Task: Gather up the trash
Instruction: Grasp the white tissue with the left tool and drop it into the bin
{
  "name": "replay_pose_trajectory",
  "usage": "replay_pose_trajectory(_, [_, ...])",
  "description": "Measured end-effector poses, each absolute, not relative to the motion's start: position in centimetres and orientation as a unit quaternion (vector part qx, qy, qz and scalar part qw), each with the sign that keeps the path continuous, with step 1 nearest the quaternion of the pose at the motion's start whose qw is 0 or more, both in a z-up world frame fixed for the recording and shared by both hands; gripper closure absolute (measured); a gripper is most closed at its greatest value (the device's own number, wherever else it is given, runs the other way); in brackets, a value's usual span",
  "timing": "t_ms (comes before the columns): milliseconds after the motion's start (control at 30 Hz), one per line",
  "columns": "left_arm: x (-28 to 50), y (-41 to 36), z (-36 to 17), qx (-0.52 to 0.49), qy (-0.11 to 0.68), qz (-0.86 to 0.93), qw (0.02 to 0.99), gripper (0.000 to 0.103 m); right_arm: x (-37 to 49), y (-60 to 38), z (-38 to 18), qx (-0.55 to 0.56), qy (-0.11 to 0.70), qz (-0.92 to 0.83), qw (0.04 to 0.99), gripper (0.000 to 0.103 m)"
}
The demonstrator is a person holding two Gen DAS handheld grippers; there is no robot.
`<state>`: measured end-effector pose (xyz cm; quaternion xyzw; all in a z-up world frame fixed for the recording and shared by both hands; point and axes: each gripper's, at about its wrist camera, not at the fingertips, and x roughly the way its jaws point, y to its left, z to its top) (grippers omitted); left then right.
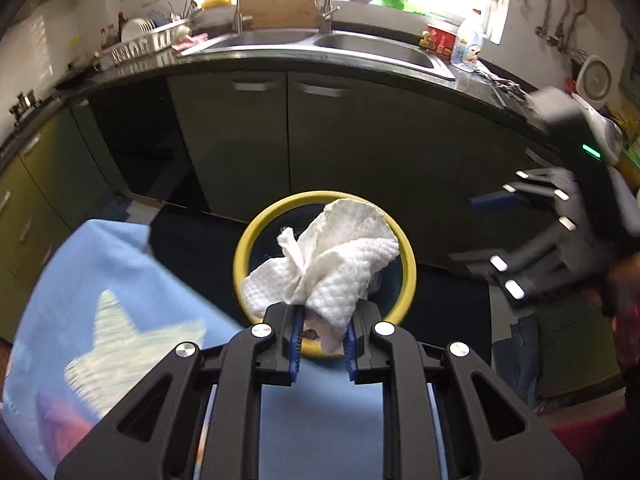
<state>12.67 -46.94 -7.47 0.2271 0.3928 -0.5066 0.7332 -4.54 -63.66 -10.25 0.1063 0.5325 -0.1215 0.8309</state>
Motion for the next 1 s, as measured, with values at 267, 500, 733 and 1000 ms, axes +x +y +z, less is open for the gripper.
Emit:
replay_pose_trajectory(267, [16.2,-54.8,-14.1,0.215,0.446,-0.468,0.732,0.043,-6.1,-65.8,-10.9,0.117,0.535,-0.144,0.824,0.029])
replay_pose_trajectory(500, [13.8,-48.5,-9.5,0.171,0.434,-0.477,0.745,0.022,-5.4,-64.0,-10.4,0.098,0.534,-0.125,0.830,0.029])
replay_pose_trajectory(733, [9.3,-31.8,-2.4,0.127,0.362,-0.403,0.831,0.006,-2.4,-58.3,-9.7,0.047,0.537,-0.059,0.840,0.029])
replay_pose_trajectory(1000, [6.5,-11.0,-3.3,0.089,0.362,-0.215,0.903,0.004,3.2,-45.9,-9.0,-0.006,0.540,0.077,0.838,0.029])
